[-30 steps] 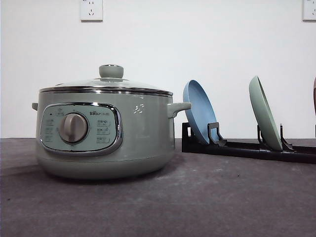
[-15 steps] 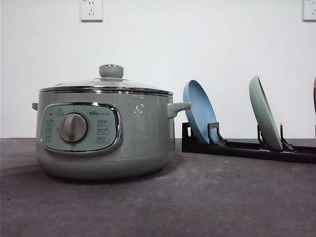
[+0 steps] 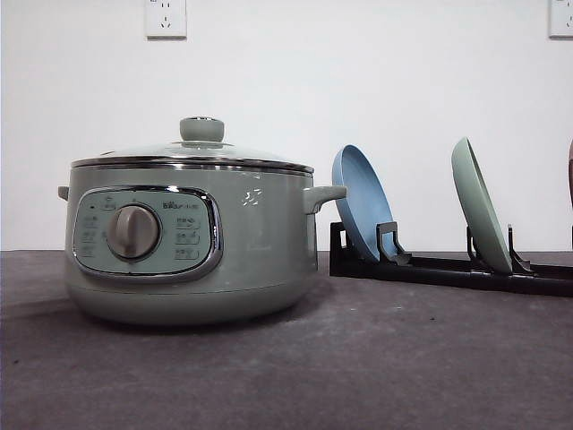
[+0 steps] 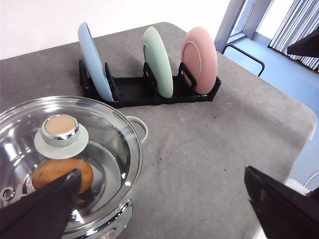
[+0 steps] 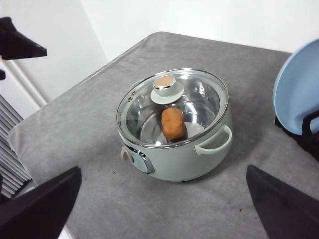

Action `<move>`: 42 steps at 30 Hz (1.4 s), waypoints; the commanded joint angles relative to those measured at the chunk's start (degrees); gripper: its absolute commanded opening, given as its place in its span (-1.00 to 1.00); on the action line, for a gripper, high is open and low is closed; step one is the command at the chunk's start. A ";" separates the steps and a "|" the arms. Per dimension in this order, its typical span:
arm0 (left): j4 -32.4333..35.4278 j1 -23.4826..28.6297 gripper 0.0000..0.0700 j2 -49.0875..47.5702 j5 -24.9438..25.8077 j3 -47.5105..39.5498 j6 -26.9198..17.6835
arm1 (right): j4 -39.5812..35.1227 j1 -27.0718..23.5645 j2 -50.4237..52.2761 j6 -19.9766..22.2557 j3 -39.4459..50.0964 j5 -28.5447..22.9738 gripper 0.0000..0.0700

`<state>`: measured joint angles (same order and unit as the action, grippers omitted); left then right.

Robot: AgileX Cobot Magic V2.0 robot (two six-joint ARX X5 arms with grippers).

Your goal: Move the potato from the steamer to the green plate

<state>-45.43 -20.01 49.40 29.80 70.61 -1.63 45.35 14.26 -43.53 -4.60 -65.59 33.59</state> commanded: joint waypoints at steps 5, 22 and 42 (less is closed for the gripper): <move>0.25 -0.28 0.93 0.76 0.26 1.27 -0.22 | -1.17 0.00 -6.35 -8.82 -2.98 -10.68 0.92; 0.02 -0.26 0.93 0.80 0.28 1.25 -0.28 | -5.32 -9.50 -40.15 -8.73 -20.43 -13.48 0.91; 0.05 -0.26 0.93 0.80 0.28 1.27 0.17 | -21.24 -13.00 -56.22 -13.98 -21.63 -11.35 0.54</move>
<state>-45.71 -20.01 49.80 29.80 70.61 -1.58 24.86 1.12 -98.49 -17.88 -85.80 22.28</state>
